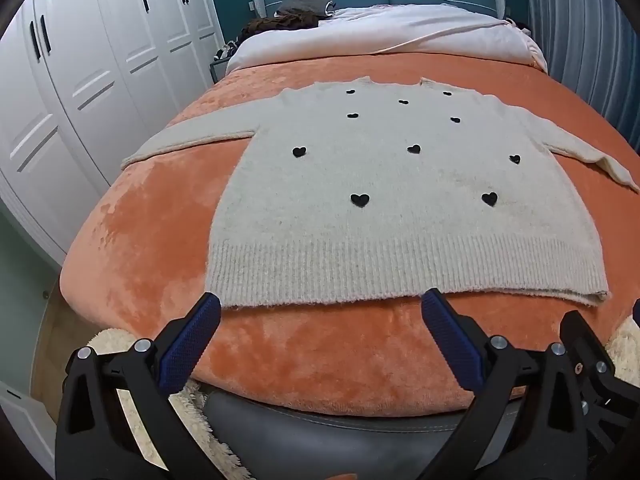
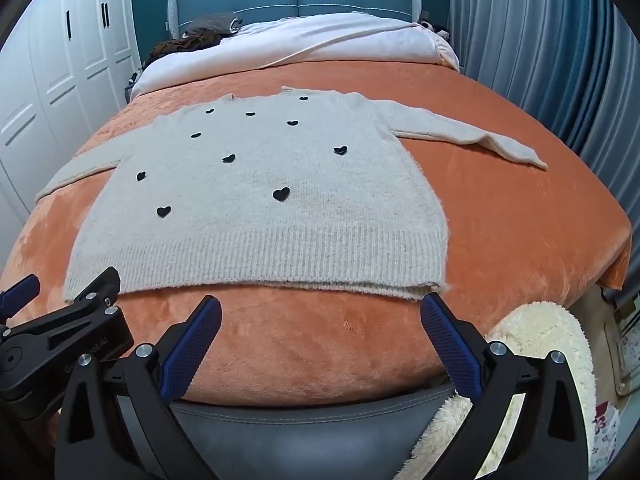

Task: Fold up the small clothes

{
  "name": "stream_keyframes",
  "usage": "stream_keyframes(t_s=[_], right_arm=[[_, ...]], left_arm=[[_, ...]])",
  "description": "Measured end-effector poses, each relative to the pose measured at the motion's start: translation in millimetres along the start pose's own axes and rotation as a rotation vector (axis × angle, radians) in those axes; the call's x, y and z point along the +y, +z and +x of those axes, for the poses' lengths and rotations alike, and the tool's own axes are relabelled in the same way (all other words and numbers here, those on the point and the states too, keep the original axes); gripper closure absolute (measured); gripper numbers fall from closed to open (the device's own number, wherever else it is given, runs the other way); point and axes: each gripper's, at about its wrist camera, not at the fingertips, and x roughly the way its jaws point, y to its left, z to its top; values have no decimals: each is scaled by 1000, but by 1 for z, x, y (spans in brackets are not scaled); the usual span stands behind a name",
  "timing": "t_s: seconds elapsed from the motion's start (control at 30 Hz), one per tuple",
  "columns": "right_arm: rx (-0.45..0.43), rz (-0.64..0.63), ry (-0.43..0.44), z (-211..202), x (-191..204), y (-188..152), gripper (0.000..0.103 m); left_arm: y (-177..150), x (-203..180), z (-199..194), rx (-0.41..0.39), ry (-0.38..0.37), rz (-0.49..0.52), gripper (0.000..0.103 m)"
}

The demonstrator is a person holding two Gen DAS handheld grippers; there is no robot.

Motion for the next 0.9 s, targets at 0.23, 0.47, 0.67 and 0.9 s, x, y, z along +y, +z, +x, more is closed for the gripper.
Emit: stream_keyframes(t_s=[0.23,0.47,0.67,0.9], right_arm=[[-2,-14,-3,2,-1,-1,5],[-5,3,-6,-1,0,-2,5],[8,5,-7,2,1,-2,5],[12,11,-6,2,0,-2,5]], left_arm=[[-2,1,2,6,0,1,5],[-3,1,4,9,1,1,5],[-4,3,6,16,0,4,5],[-4,1,7,15,5,7,5]])
